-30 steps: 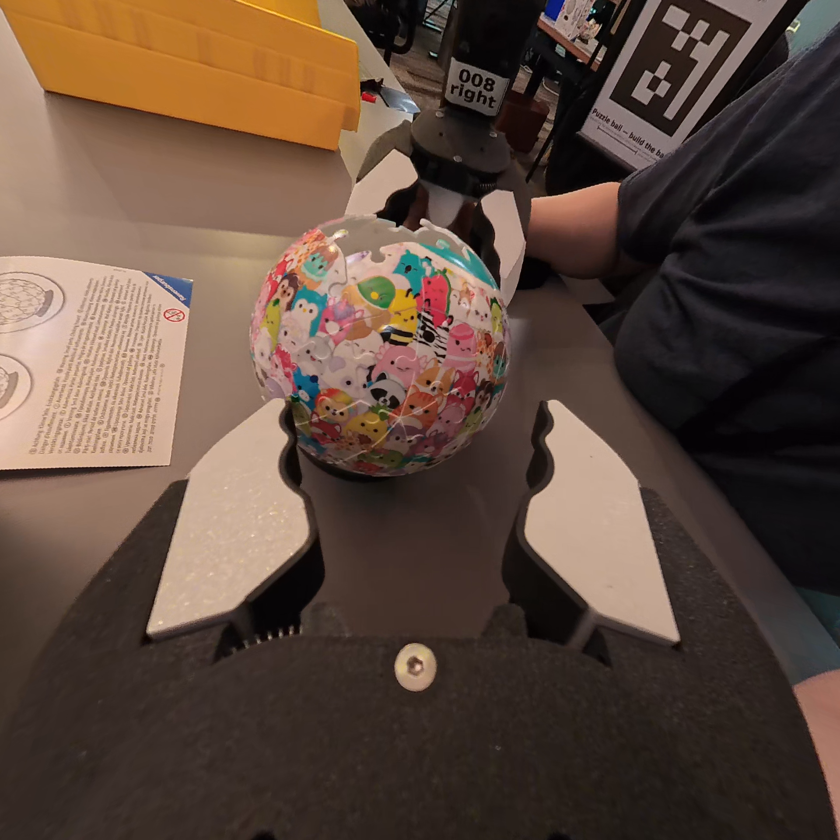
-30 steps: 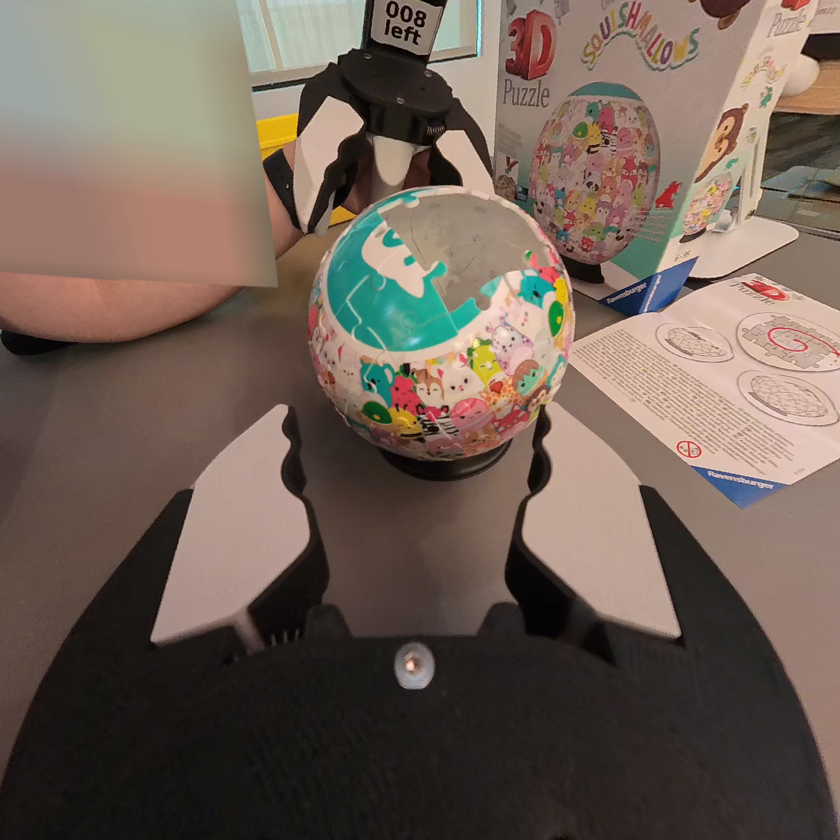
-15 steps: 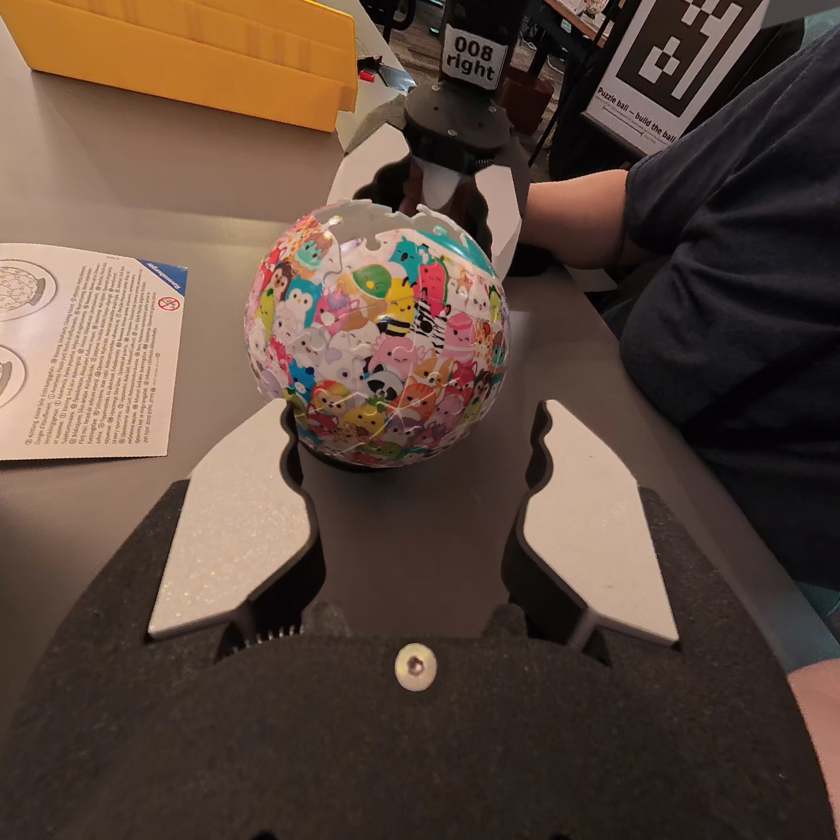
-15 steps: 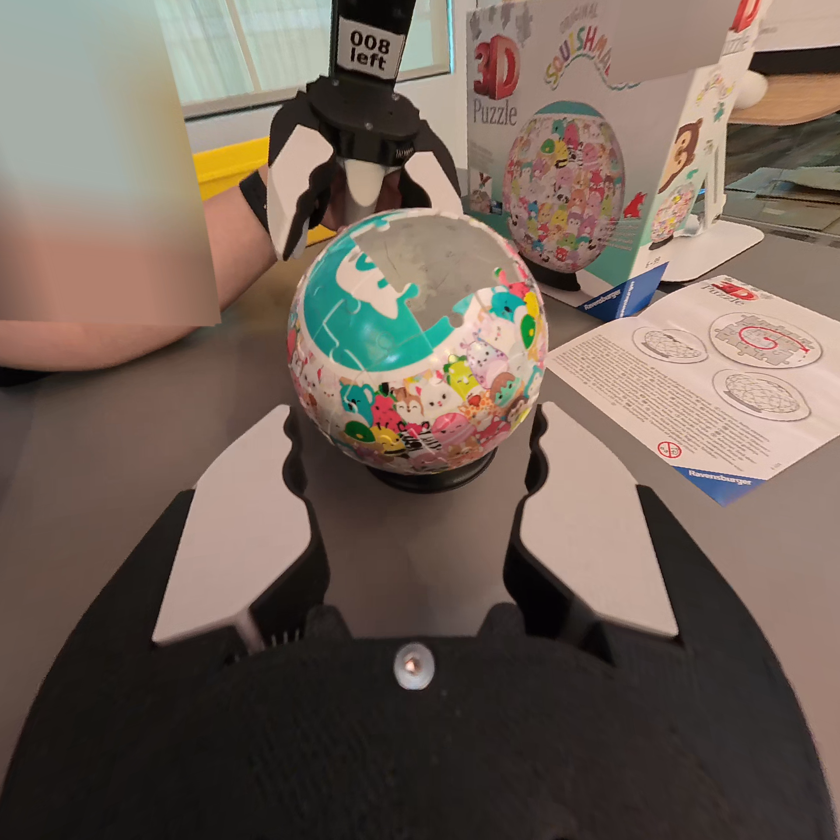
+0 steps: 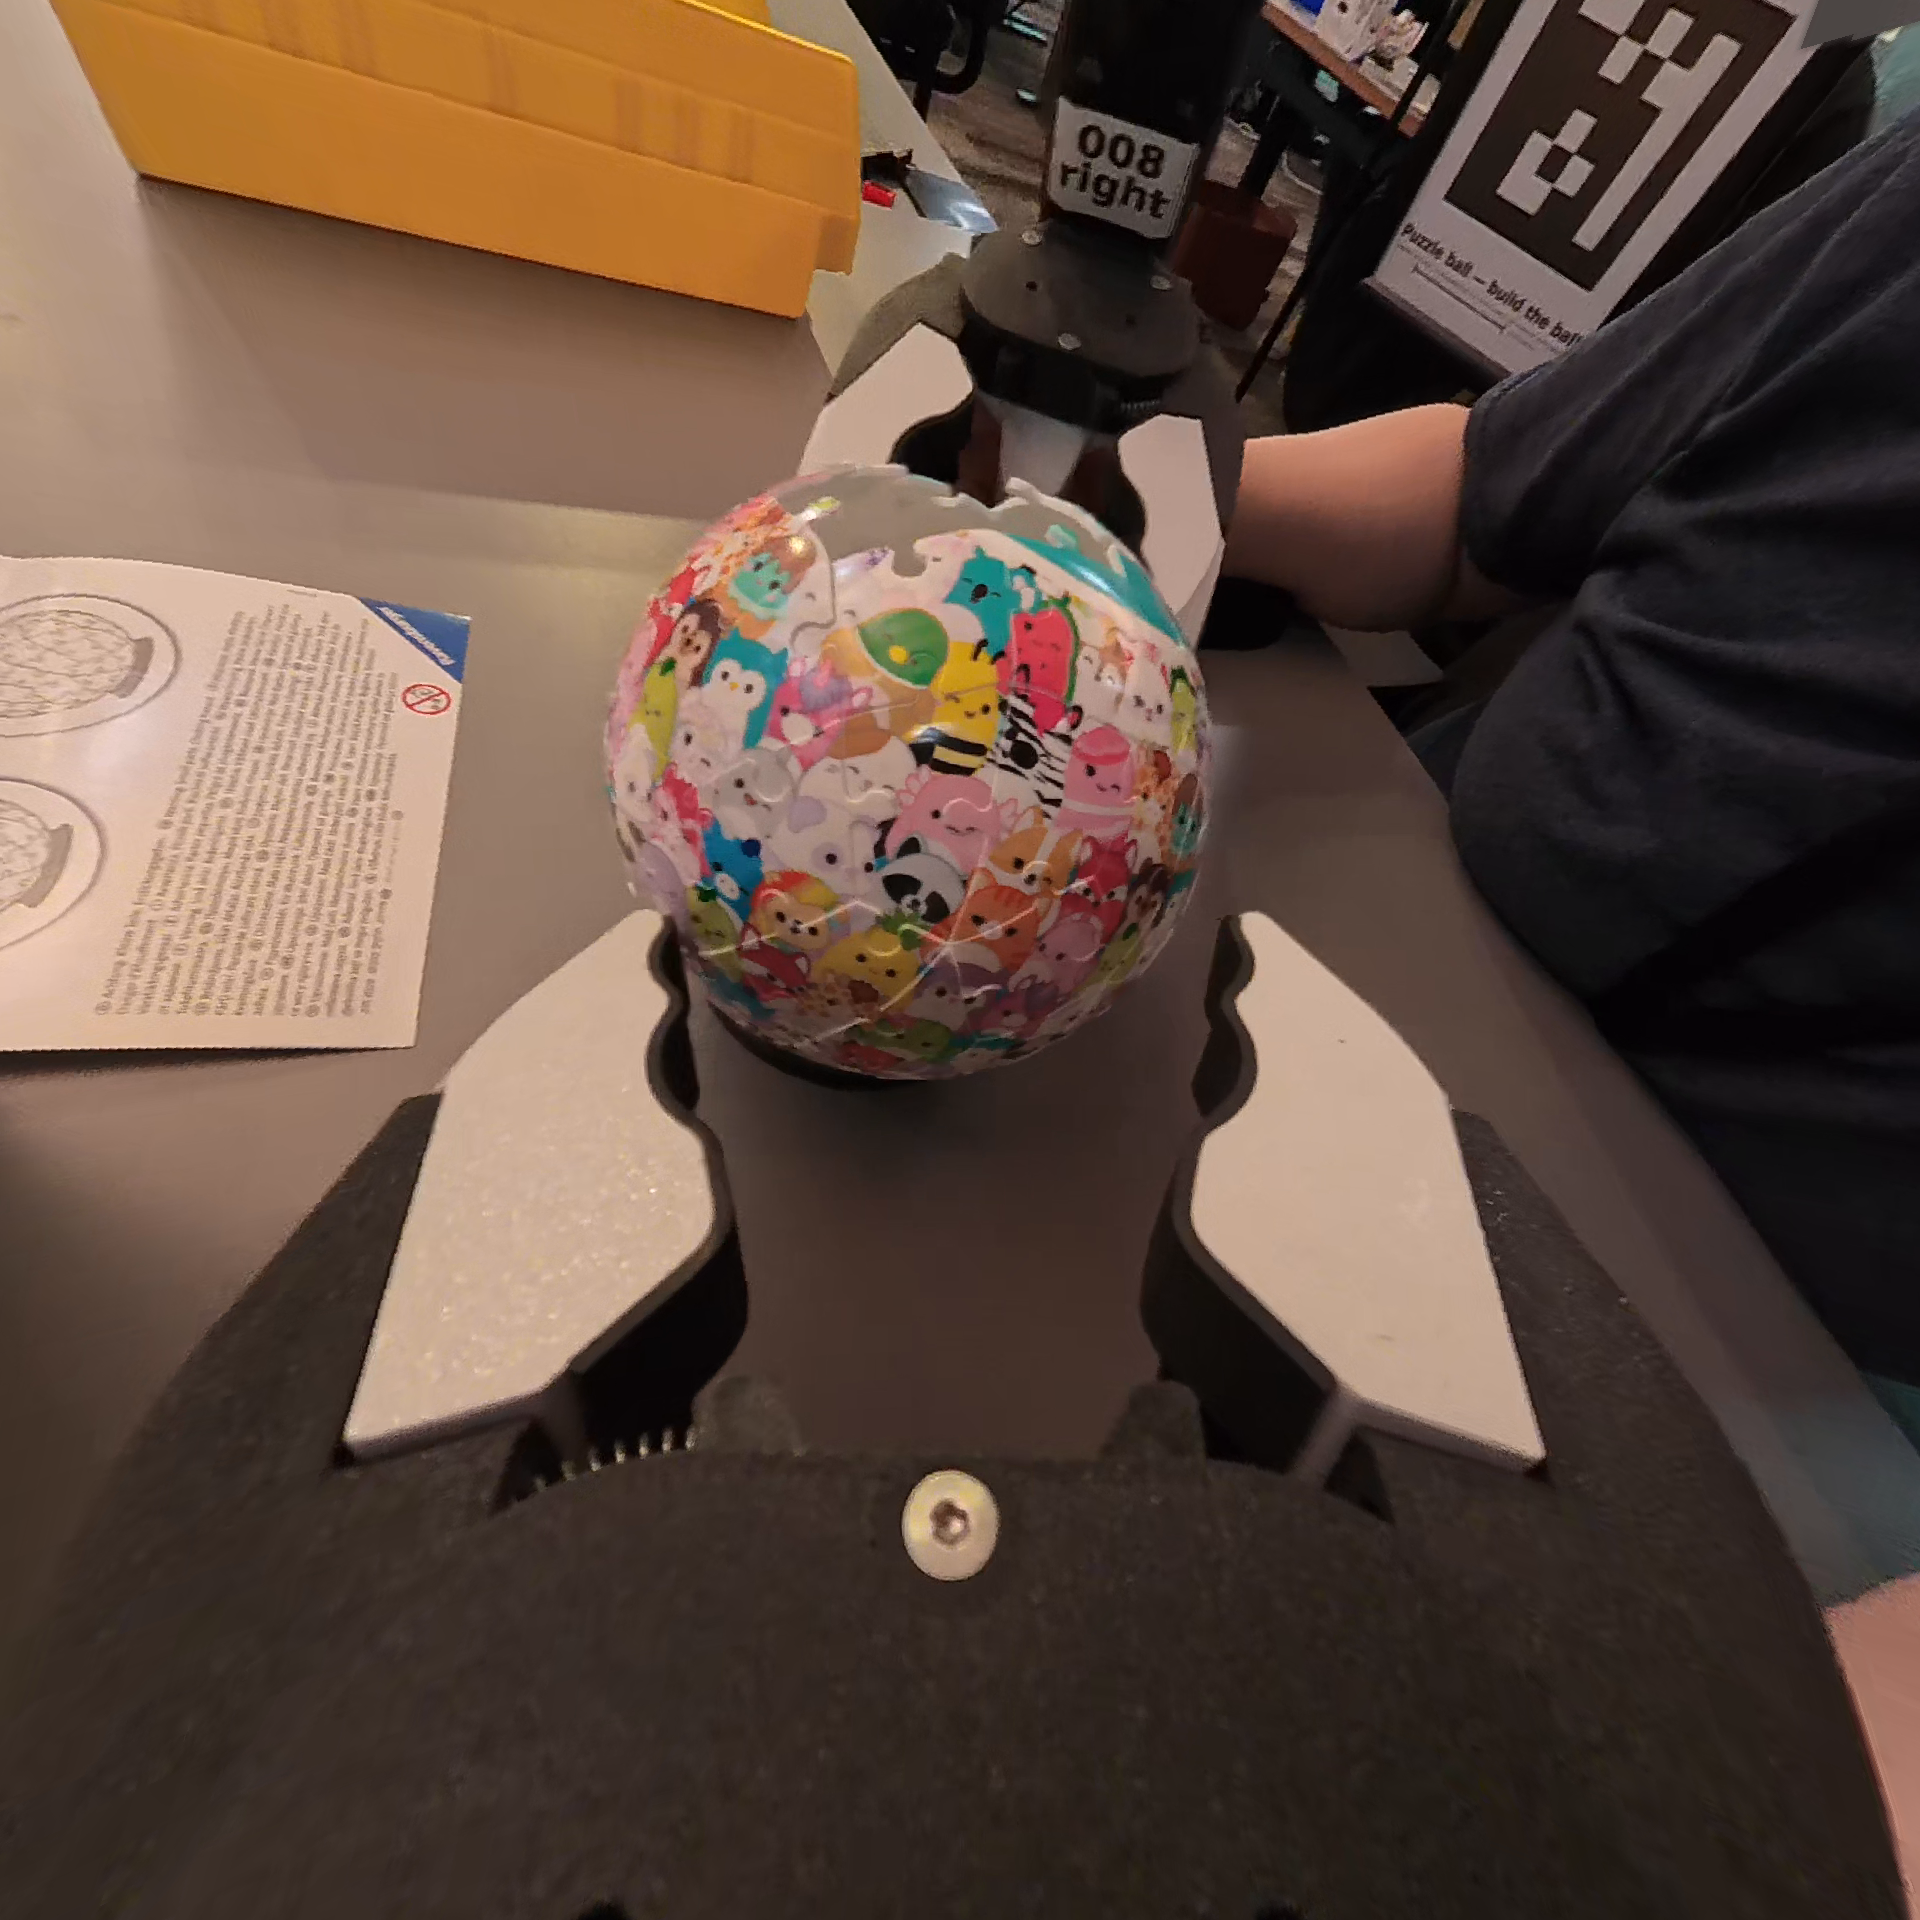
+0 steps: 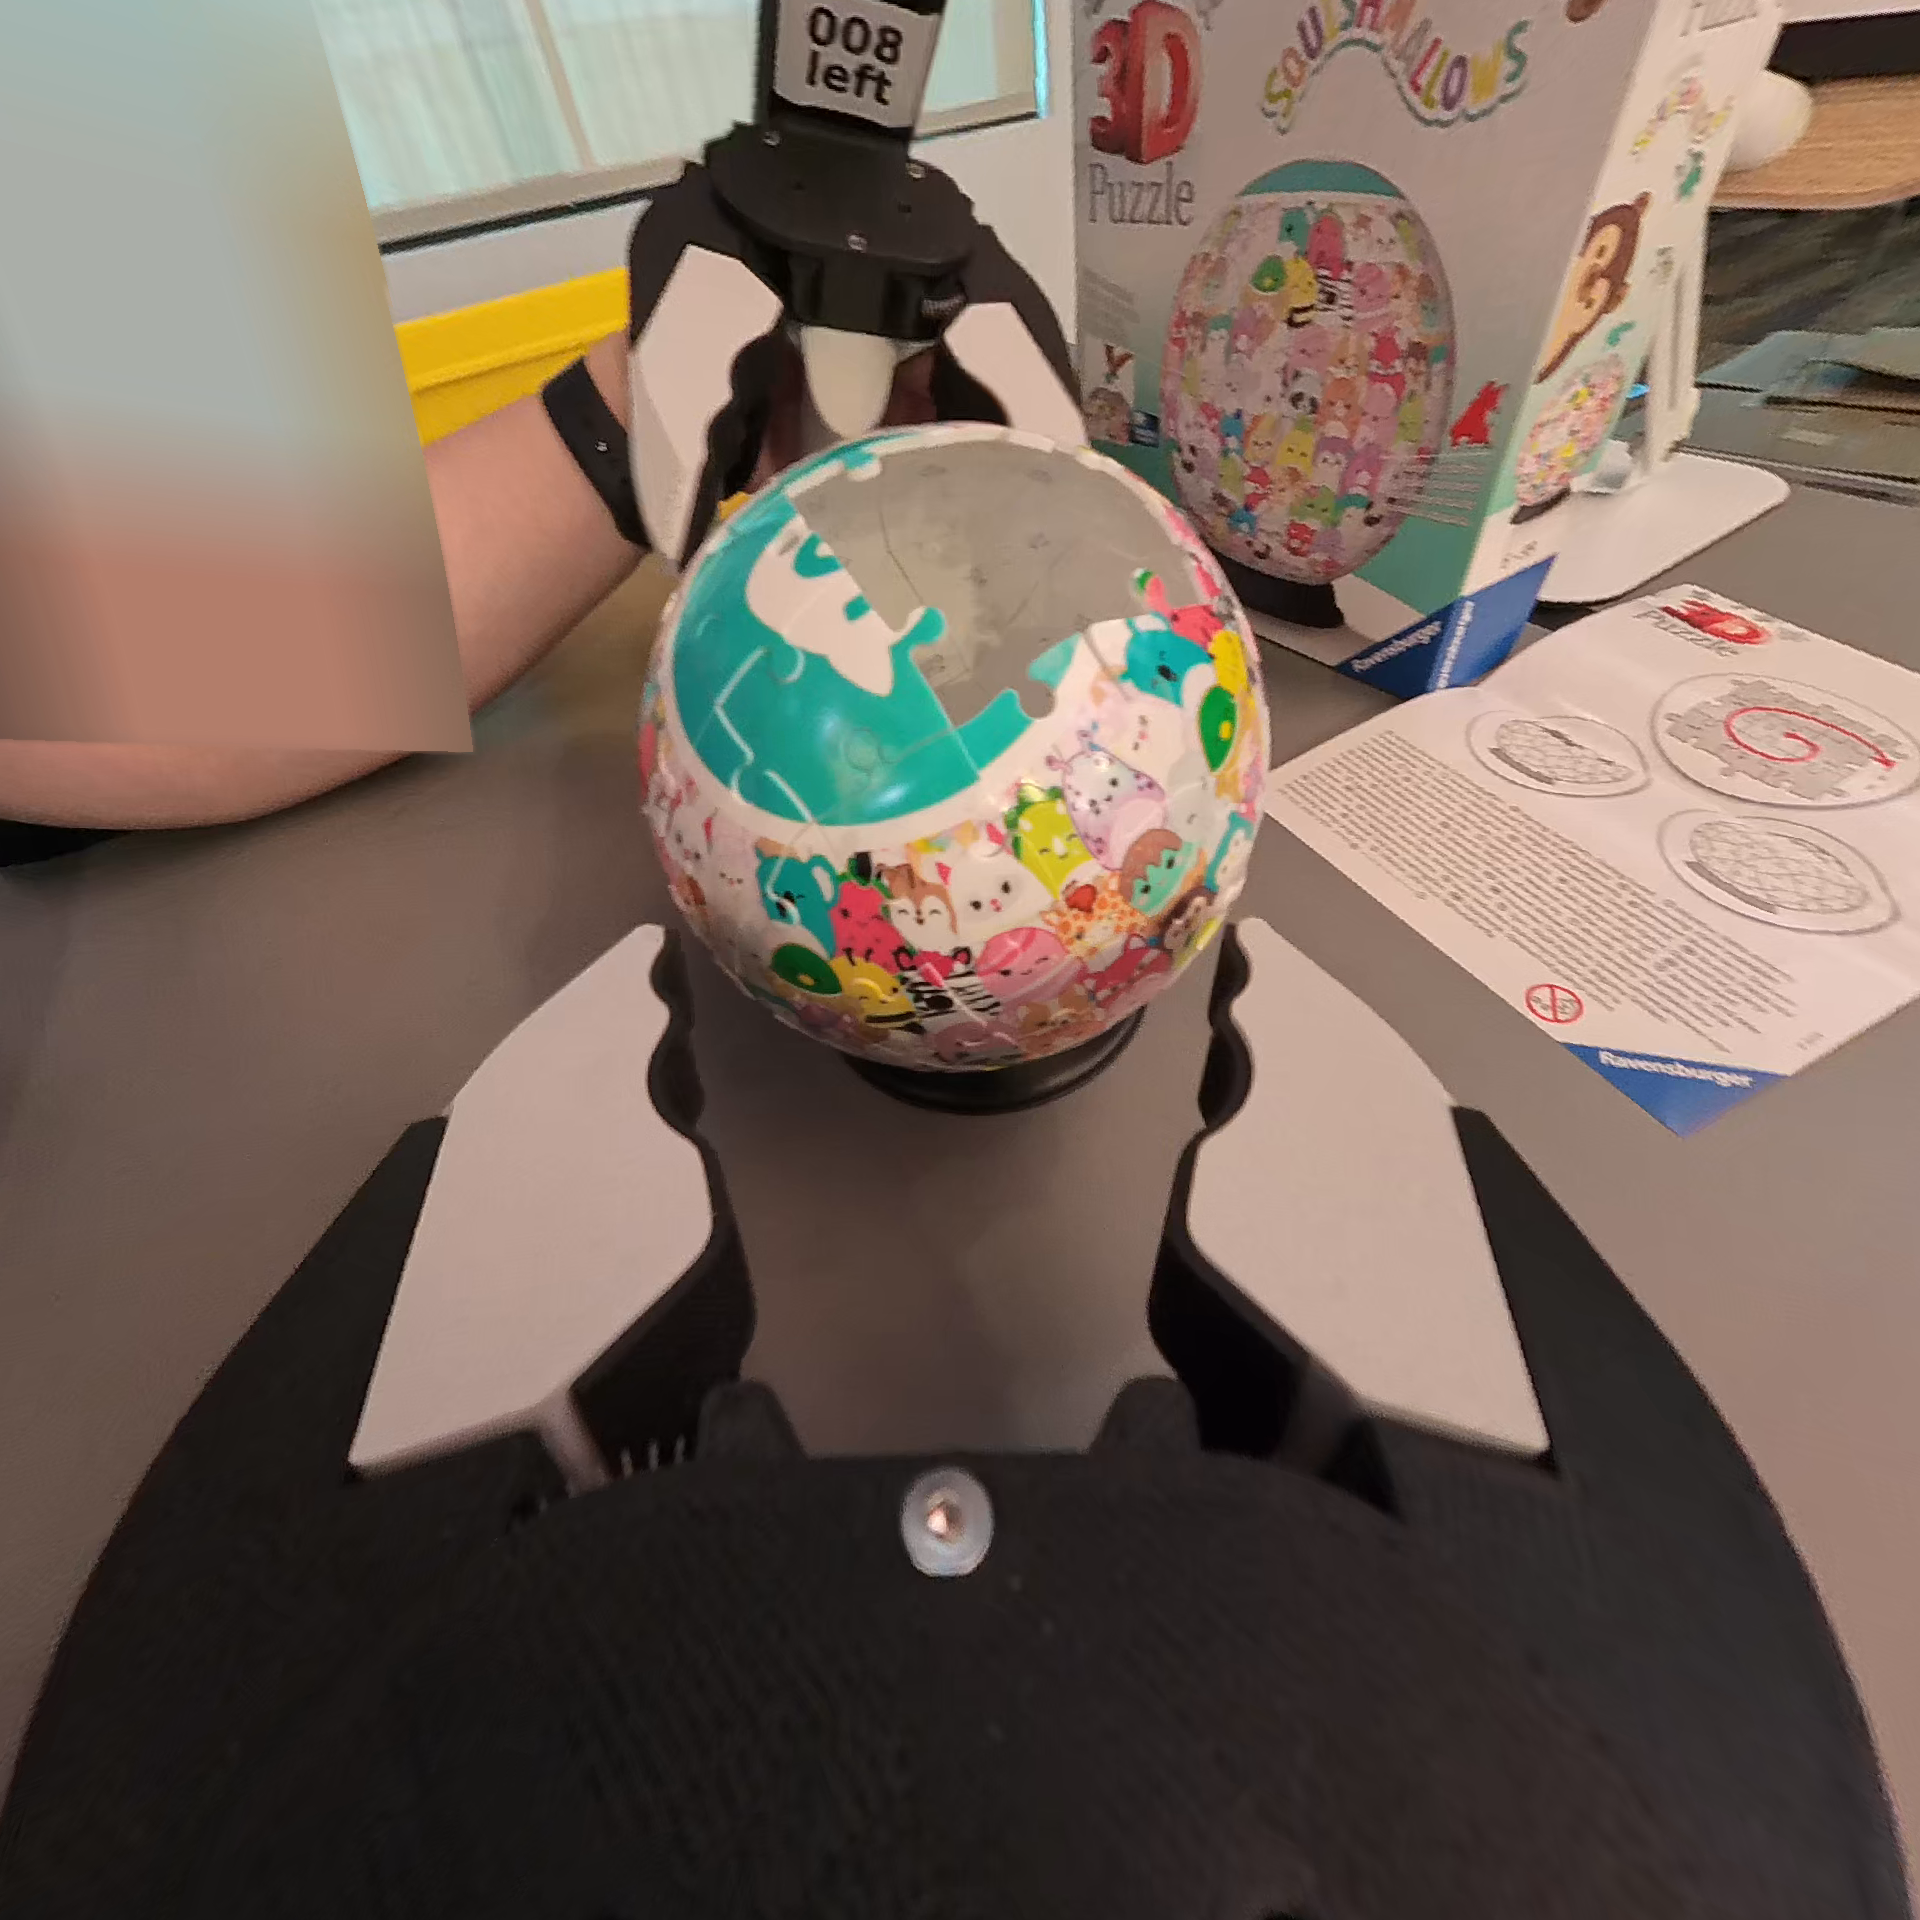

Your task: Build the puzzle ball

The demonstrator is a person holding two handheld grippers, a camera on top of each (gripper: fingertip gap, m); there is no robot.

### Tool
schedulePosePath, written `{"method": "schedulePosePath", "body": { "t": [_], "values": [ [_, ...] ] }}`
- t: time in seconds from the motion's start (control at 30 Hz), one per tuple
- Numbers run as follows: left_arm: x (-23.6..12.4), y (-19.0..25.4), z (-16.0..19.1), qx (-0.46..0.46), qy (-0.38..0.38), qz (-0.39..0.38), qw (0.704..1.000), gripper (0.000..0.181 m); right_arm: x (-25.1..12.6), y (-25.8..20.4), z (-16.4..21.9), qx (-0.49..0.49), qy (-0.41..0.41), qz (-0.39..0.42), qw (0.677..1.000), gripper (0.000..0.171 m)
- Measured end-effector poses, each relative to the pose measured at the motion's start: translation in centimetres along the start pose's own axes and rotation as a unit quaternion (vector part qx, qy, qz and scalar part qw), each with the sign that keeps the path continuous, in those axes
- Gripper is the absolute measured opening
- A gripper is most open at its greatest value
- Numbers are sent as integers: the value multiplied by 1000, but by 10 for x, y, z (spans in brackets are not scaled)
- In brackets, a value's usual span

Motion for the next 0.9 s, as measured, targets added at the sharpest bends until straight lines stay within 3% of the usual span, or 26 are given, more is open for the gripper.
{"method": "schedulePosePath", "body": {
  "t": [0.6, 0.9],
  "values": [
    [-7, 19, 18, -6, -46, 36, 998, 91, -16, 30, -2, 3, 1, 77, 997, 94],
    [-5, 31, 30, -25, -80, 76, 994, 85, -21, 51, -11, 54, 29, 108, 992, 90]
  ]
}}
Point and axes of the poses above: each gripper's, where its closed fingertips meet, x out along the fingers, z out of its underside, y = z × x across the jaws, the point moved 1 cm from there along -x, back along the fingers, and after that the axes turned 6 degrees about z, right-handed, at the moved point
